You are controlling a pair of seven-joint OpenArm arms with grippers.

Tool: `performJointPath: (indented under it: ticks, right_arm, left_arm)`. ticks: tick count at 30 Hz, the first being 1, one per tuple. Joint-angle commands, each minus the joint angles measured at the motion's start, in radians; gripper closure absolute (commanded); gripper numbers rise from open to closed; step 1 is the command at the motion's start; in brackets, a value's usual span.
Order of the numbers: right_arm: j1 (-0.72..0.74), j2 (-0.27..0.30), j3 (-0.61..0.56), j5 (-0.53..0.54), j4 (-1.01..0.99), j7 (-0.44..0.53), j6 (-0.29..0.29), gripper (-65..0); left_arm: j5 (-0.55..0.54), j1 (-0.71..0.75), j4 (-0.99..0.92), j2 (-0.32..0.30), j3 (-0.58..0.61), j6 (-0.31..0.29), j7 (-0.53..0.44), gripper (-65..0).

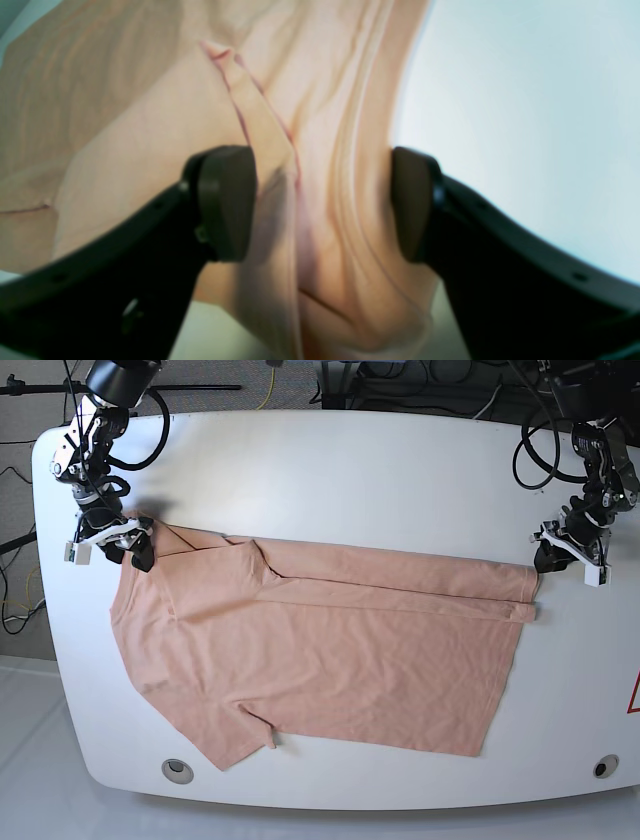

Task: Fold the T-shirt properly
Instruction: 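Lower both grippers onto the folded shoulder corners and close them, then drag the peach shirt with both grippers toward the robot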

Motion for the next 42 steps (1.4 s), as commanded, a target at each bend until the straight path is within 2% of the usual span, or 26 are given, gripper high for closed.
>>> performJointPath:
  ticks: [1,19,21,23,25,28,29,42]
  right_arm:
    - [0.001,0.008,-0.002,-0.003,0.01,-0.029,0.001,-41.1]
    - [-0.003,0.003,-0.01,-0.004,-0.002,-0.031,0.006,-41.0]
    - [-0.003,0.003,-0.01,-0.005,-0.003,-0.031,0.006,-38.7]
    - [-0.004,0.003,-0.011,-0.007,-0.003,-0.031,0.007,-33.5]
    - [-0.005,0.002,-0.007,0.0,0.008,-0.029,0.014,-13.8]
    - [-0.005,0.002,-0.005,-0.001,0.008,-0.029,0.014,-1.5]
    - [-0.005,0.003,-0.005,-0.001,0.008,-0.028,0.014,0.0]
    - [-0.005,0.002,-0.009,-0.008,0.014,-0.019,0.01,0.0]
  left_arm:
    - [-0.01,-0.011,0.009,-0.018,0.001,-0.006,-0.005,-11.2]
    - [-0.01,-0.038,-0.012,-0.01,0.019,0.001,-0.023,-4.4]
    - [-0.013,-0.041,-0.017,-0.008,0.018,0.001,-0.022,-2.8]
    - [-0.017,-0.044,-0.024,-0.007,0.015,0.002,-0.018,-0.9]
    - [-0.022,-0.061,-0.045,-0.004,0.008,-0.004,0.003,0.0]
    - [-0.027,-0.058,-0.048,-0.003,0.008,-0.006,0.01,0.0]
    - [-0.029,-0.058,-0.048,-0.002,0.008,-0.007,0.011,0.0]
    - [-0.034,-0.054,-0.022,-0.003,0.017,-0.006,0.035,0.0]
